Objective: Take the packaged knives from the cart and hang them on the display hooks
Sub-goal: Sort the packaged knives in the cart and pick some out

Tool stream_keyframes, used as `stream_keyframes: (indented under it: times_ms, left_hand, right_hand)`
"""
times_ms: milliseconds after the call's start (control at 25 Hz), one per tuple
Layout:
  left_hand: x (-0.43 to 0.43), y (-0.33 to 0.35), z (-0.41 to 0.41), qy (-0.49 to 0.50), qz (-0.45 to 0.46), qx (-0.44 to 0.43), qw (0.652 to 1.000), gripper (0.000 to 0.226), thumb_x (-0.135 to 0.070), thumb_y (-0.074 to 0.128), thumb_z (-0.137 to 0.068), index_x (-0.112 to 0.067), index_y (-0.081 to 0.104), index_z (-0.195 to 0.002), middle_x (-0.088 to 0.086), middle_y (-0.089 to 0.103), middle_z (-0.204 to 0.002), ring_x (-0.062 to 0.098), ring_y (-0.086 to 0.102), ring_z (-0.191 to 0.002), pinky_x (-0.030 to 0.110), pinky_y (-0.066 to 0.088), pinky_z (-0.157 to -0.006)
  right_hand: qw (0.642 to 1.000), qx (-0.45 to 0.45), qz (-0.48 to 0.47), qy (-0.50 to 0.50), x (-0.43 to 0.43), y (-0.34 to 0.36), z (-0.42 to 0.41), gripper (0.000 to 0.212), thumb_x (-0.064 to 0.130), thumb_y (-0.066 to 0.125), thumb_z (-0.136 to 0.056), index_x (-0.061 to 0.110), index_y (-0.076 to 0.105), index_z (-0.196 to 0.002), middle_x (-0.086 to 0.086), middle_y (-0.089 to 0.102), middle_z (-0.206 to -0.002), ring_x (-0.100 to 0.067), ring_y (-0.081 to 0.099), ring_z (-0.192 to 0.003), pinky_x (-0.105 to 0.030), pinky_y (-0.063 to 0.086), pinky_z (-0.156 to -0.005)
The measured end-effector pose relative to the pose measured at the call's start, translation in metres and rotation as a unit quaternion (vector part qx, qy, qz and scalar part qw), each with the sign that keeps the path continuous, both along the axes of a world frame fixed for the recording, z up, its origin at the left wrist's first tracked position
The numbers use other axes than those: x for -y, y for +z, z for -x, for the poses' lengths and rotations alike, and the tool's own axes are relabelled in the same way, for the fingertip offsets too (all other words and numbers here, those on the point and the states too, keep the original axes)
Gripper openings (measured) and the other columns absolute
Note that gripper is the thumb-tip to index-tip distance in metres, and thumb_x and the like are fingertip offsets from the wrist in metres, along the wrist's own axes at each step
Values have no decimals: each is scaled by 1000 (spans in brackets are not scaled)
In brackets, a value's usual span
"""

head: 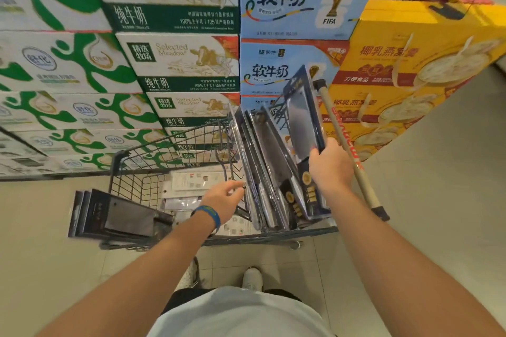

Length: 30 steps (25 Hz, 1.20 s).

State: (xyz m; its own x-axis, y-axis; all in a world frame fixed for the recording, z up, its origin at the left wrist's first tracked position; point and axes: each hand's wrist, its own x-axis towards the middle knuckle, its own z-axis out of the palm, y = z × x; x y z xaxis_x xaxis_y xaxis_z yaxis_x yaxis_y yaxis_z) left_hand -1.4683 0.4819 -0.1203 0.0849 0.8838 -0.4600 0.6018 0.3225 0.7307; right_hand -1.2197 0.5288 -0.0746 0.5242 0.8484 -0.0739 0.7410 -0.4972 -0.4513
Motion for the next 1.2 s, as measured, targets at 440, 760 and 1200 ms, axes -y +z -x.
stream_keyframes:
  times_ms: [440,760,1200]
  left_hand:
    - [-9,-4,40,84,145,238,957,20,-21,51,-103,-19,69,-109,-7,71,-102,4,70,-77,18,56,-61]
    - [-26,-39,144,213,247,204,923,20,-21,50,-102,-18,69,-96,4,75,-96,17,67,-76,28,48,-69]
    - [-61,-126,233,53,250,-8,967,29,-24,43,-104,-7,64,-114,13,67,-107,23,62,-79,32,53,-68]
  right_hand:
    - [986,-25,157,52,16,-66,41,38,39,50,-105,15,54,-134,-16,70,-113,-38,66,-100,-38,48,-69]
    - [991,-15,-123,51,15,-43,129,21,29,50,-104,19,67,-113,-1,66,-106,-19,59,-100,-34,47,-80]
    - [867,-13,415,275,35,-163,300,34,42,46,-102,23,64,-124,-4,67,-121,-28,63,-109,-42,55,-92]
